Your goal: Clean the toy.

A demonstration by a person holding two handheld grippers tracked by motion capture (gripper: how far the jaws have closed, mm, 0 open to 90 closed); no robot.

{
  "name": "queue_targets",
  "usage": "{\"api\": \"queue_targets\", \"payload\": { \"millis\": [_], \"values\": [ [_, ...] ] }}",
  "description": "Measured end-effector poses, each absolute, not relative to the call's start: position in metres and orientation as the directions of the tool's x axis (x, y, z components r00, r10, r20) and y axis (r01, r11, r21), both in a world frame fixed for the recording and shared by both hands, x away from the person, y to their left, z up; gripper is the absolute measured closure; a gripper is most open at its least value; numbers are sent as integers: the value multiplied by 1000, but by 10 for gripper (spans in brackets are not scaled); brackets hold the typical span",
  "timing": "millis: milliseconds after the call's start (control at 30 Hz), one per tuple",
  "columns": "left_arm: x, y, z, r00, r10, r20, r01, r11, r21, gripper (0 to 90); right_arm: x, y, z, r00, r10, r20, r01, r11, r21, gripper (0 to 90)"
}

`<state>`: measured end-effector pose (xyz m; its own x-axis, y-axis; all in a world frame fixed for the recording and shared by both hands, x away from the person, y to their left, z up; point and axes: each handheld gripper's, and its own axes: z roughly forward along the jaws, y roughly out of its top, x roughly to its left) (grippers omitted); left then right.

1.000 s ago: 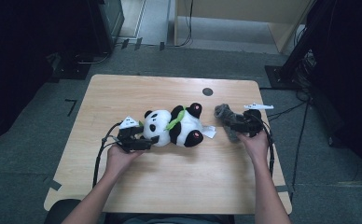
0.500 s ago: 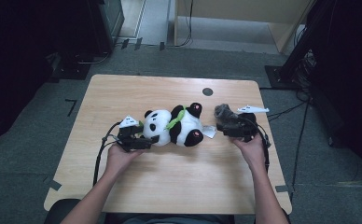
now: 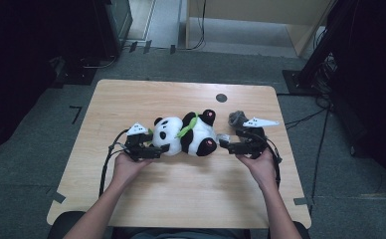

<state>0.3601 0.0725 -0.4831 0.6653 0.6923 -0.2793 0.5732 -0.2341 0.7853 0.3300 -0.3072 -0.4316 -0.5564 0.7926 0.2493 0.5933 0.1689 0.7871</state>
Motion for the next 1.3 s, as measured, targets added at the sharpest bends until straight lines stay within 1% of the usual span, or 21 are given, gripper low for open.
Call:
{"api": "queue_targets", "payload": {
  "millis": [167,267,500,633,767,1100,1200,1300],
  "values": [
    [360,72,-483,665,692,-280,574,-235,784,142,322,-295,-431,-608,759,235,563,204,801,146],
    [361,73,-483,666,691,-279,574,-236,784,143,319,-286,-432,-637,738,223,556,239,796,136],
    [361,73,-483,667,692,-277,573,-238,784,144,315,-271,-433,-666,721,191,536,284,795,132],
    [361,72,-483,666,692,-278,573,-237,784,144,314,-266,-435,-689,694,208,525,280,804,130],
    [361,72,-483,666,692,-279,573,-235,785,145,315,-260,-441,-707,680,192,517,312,797,130],
    [362,72,-484,665,690,-285,574,-228,787,146,331,-257,-463,-691,707,152,507,323,799,118],
    [362,72,-484,665,690,-287,574,-226,787,147,335,-254,-468,-689,713,129,488,325,810,118],
    [362,72,-484,665,689,-288,575,-226,786,147,340,-249,-474,-696,706,131,489,332,806,126]
  ]
}}
